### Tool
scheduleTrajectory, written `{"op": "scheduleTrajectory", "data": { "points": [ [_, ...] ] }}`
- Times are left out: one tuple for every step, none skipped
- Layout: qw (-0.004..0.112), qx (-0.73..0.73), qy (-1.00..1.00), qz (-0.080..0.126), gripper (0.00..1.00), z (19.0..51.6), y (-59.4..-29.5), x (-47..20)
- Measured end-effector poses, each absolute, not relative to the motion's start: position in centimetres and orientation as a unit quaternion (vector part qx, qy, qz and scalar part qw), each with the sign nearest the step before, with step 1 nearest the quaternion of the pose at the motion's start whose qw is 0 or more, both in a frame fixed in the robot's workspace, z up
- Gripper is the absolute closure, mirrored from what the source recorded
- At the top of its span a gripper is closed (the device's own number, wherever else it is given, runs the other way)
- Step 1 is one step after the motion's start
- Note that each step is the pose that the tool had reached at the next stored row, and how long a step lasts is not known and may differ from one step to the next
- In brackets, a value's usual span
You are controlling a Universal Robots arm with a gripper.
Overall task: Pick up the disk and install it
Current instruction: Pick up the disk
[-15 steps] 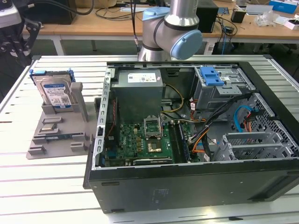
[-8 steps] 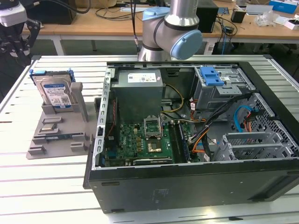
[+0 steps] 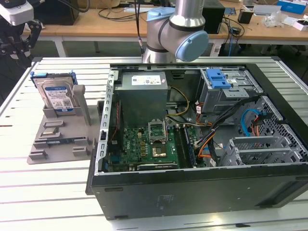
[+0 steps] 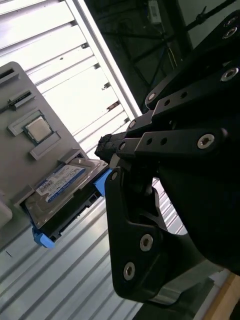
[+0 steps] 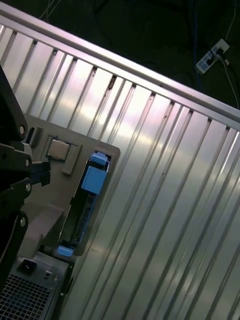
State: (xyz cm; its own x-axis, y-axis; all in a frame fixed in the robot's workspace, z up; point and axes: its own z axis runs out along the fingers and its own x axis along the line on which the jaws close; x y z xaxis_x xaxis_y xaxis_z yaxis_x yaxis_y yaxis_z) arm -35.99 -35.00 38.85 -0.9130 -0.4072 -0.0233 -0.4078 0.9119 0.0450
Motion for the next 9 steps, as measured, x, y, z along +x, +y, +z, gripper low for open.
{"op": "scheduleTrajectory", "data": {
  "points": [
    [0.007,-0.216,0.976,0.025,0.89,38.85,-35.0,-35.99],
    [0.006,-0.224,0.974,0.025,0.89,38.85,-35.0,-35.99],
    [0.006,-0.229,0.973,0.025,0.89,38.85,-35.0,-35.99],
    [0.006,-0.235,0.972,0.025,0.89,38.85,-35.0,-35.99],
    [0.006,-0.239,0.971,0.025,0.89,38.85,-35.0,-35.99],
    [0.006,-0.245,0.969,0.025,0.89,38.85,-35.0,-35.99],
    [0.006,-0.25,0.968,0.025,0.89,38.85,-35.0,-35.99],
    [0.006,-0.255,0.967,0.025,0.89,38.85,-35.0,-35.99],
    [0.005,-0.26,0.965,0.025,0.89,38.85,-35.0,-35.99]
  ]
}}
